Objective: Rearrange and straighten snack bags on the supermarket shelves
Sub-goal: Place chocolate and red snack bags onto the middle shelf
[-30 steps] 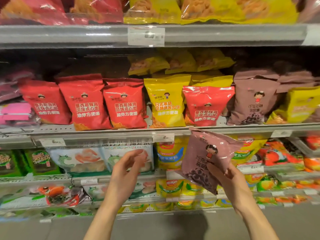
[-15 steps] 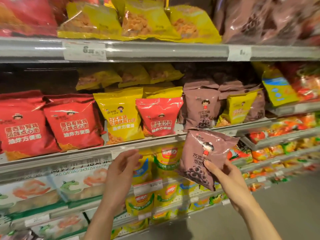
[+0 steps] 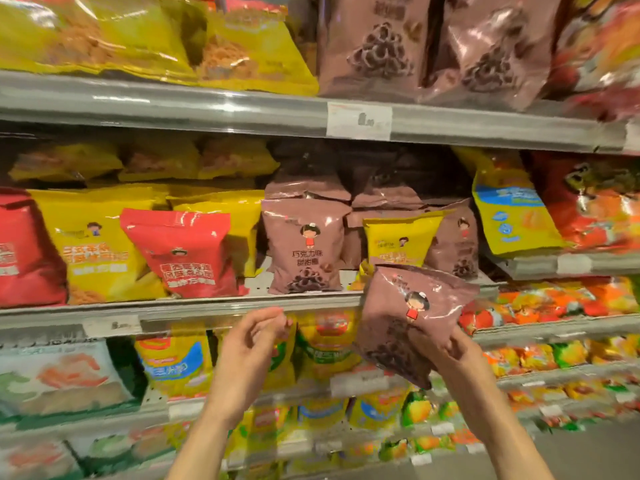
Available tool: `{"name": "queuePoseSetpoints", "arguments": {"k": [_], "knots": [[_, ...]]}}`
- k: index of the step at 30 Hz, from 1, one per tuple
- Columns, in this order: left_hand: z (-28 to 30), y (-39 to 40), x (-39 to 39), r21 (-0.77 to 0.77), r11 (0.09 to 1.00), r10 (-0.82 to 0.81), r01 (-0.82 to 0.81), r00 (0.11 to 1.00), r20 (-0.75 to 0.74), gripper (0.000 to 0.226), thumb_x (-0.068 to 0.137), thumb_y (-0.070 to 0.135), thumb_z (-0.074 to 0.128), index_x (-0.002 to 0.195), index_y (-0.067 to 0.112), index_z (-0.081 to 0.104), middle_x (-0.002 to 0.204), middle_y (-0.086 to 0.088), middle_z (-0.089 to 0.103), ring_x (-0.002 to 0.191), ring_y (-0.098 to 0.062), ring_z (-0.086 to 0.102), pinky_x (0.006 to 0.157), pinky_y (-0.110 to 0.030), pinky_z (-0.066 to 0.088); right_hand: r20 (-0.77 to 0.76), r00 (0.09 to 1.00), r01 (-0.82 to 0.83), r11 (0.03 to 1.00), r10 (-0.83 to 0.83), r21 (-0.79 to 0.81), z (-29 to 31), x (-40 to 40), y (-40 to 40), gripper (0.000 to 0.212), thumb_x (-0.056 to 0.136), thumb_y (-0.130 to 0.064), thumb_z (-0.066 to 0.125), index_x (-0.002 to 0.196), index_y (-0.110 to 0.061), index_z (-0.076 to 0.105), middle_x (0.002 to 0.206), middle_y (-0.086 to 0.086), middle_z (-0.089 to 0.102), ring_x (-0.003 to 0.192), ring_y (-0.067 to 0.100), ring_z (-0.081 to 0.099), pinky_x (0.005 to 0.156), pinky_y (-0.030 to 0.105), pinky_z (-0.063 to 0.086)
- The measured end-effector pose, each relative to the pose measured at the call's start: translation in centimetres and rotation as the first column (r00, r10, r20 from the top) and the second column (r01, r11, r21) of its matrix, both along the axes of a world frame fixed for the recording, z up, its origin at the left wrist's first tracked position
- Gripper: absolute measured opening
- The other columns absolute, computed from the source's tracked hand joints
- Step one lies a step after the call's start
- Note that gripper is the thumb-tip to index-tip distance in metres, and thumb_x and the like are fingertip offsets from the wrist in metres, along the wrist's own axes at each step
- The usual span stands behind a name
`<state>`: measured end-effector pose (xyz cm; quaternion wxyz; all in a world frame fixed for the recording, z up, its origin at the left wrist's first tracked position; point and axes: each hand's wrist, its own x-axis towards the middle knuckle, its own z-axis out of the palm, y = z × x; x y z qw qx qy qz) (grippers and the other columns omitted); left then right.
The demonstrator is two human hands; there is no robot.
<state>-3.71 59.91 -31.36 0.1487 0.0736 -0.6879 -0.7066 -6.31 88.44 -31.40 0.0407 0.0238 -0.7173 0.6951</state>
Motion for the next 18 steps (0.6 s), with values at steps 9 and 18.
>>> {"name": "queuePoseSetpoints", "arguments": {"k": [9, 18], "knots": [[3.3, 10.5, -7.2, -0.249, 0.968, 0.012, -0.037, 0.995, -0.099, 0.017, 0.095, 0.019, 0.07, 0.112, 0.022, 0.068, 0.098, 0.006, 0.072, 0.085, -0.001, 0.064, 0.086, -0.022, 0.05, -0.055, 0.996, -0.071, 0.997, 0.073, 0.037, 2.0, -5.9, 8.6, 0.019, 0.071, -0.036, 0.081, 0.09, -0.031, 0.079, 0.087, -0.01, 0.078, 0.083, 0.003, 0.072, 0.066, 0.016, 0.054], [3.5, 13.4, -12.8, -0.728, 0.677, 0.063, -0.11, 0.994, -0.091, 0.04, 0.085, 0.054, 0.074, 0.113, 0.027, 0.065, 0.099, 0.003, 0.073, 0.097, -0.023, 0.063, 0.073, -0.037, 0.048, -0.057, 0.994, -0.094, 0.994, 0.097, 0.056, 2.7, -7.9, 11.2, 0.051, 0.066, -0.058, 0.08, 0.111, -0.034, 0.074, 0.108, -0.008, 0.078, 0.1, 0.008, 0.073, 0.084, 0.031, 0.053]]}}
